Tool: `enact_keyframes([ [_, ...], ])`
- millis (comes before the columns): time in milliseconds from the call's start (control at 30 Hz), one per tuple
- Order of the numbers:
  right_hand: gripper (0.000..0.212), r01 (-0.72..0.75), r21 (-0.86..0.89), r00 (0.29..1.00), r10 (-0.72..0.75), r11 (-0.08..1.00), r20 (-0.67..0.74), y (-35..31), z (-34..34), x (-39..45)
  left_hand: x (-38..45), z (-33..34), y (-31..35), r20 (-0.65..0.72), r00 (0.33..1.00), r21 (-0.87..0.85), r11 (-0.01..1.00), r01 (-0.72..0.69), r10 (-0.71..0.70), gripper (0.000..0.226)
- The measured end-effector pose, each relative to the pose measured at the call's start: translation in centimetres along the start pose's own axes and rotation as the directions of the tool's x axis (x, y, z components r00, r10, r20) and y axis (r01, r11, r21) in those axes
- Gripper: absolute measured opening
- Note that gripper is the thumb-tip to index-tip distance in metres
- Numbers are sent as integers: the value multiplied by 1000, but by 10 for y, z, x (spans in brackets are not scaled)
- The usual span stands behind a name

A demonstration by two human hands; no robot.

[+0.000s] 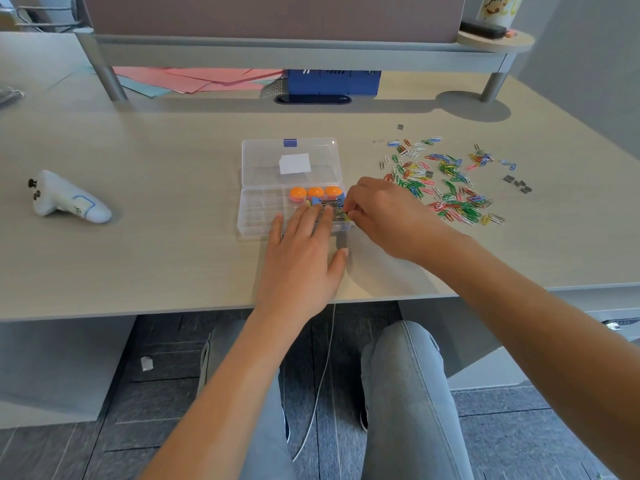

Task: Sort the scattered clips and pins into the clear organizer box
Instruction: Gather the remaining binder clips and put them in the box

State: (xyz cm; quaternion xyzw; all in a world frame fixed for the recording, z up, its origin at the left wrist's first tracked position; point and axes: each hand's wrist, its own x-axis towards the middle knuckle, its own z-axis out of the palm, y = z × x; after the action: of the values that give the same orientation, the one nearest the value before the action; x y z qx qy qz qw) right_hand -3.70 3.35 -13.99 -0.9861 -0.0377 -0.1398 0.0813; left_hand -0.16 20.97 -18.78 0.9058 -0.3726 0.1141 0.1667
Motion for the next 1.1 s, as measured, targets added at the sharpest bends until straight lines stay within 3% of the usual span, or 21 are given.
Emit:
enact_keyframes([
  [100, 10, 49, -48, 998, -51, 998, -45, 1, 4, -3, 0, 0, -1, 2, 1000, -20, 1000, -3, 3, 66],
  [233, 11, 4, 7, 997, -3, 1000, -74, 1, 6, -4, 0, -1, -2, -4, 1000, -37, 999, -9, 9, 65],
  [400, 14, -58, 88, 998, 61, 994, -32, 1, 0, -1, -1, -1, -3, -9, 1000, -56, 998, -15, 15, 62],
  [667, 18, -58, 40, 995, 54, 998, 84, 0, -13, 8, 0, 0, -3, -16, 1000, -71, 997, -12, 10, 61],
  [1100, 14, -73, 94, 996, 67, 993, 61, 3, -6, 5, -1, 1, -3, -18, 1000, -56, 998, -13, 12, 65],
])
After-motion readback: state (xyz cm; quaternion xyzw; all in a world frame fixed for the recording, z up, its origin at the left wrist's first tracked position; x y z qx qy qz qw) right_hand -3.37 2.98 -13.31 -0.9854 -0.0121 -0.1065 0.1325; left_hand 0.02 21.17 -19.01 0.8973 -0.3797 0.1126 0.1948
